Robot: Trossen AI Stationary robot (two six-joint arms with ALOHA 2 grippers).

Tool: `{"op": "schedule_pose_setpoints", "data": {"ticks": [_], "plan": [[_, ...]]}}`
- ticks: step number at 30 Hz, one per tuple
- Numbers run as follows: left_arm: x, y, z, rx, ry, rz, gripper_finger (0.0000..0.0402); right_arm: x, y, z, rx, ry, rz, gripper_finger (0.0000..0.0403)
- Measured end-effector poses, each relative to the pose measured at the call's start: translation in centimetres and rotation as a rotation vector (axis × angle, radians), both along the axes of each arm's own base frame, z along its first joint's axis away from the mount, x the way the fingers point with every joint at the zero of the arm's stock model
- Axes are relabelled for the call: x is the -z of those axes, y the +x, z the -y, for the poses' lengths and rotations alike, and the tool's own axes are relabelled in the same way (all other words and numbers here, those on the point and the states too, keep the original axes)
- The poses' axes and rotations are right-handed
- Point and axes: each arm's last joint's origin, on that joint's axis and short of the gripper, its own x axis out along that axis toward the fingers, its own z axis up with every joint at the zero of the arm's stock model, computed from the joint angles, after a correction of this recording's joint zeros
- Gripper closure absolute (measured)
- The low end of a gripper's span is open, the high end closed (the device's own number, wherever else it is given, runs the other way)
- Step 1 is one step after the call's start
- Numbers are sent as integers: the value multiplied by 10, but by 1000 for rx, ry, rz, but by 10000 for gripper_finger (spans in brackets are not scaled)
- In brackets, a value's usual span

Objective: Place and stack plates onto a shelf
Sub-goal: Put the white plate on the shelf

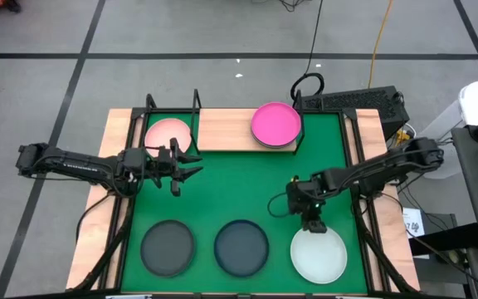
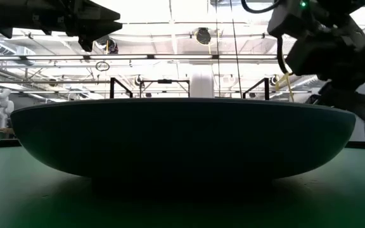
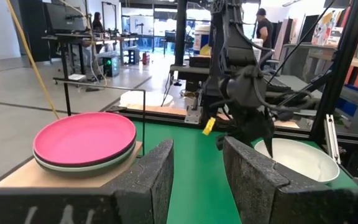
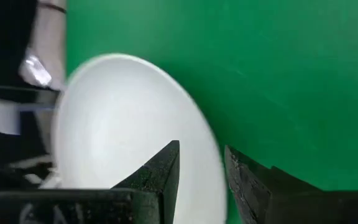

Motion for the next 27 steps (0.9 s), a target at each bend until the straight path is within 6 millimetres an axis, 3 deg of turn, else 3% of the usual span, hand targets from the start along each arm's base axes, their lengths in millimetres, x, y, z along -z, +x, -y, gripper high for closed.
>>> {"op": "schedule_pose_setpoints", "data": {"ticks": [6,14,17,21,27], "plan": [[1,0,0,0,-4,-7,259,17,4,-3,-8,-102,-34,291],[5,0,0,0,-5,-47,259,30,8,-4,-16,-77,-88,293],[5,0,0,0,-5,-46,259,29,7,-4,-26,-80,-77,315],[5,0,0,0,-5,-47,259,22,7,-1,-33,-75,-36,384],[5,0,0,0,-7,-47,259,-2,5,12,43,-31,56,399]]}}
